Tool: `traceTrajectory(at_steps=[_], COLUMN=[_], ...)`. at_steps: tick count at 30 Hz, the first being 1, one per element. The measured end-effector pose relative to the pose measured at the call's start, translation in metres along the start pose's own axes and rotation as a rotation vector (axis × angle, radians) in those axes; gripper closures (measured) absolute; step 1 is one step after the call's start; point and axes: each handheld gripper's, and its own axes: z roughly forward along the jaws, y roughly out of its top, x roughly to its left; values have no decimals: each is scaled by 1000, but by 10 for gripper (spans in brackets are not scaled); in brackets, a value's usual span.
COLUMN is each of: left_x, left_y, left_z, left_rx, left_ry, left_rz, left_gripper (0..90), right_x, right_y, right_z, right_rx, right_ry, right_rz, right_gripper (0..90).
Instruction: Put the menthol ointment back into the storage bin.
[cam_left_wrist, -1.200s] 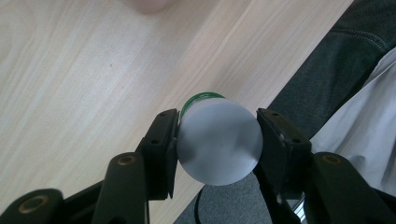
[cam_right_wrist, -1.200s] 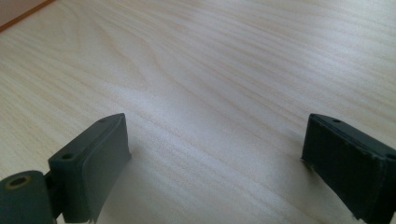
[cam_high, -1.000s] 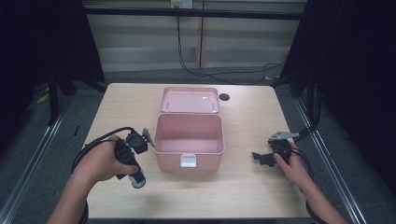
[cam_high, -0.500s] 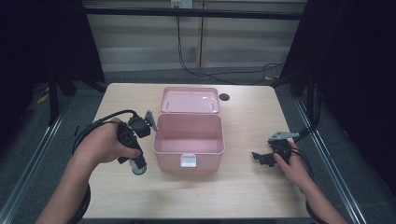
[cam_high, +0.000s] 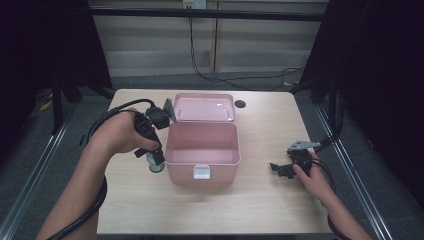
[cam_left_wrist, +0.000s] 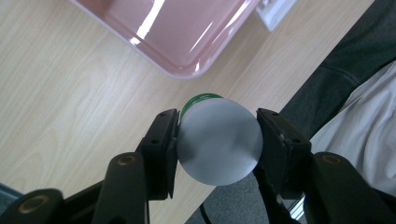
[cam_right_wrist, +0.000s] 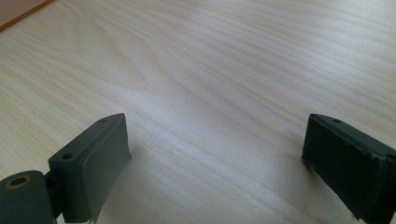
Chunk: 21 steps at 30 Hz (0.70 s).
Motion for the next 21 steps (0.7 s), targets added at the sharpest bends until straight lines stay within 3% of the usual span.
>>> traceTrajectory(at_steps=[21], left_x=[12], left_y=[58], left_z=[0], left_rx=[-35], left_ry=[19], left_rz=[-45], left_gripper=[506], right_x=[0], right_y=[0], right_z=[0], right_rx=[2], right_ry=[-1], right_rz=[2], right_gripper=[68])
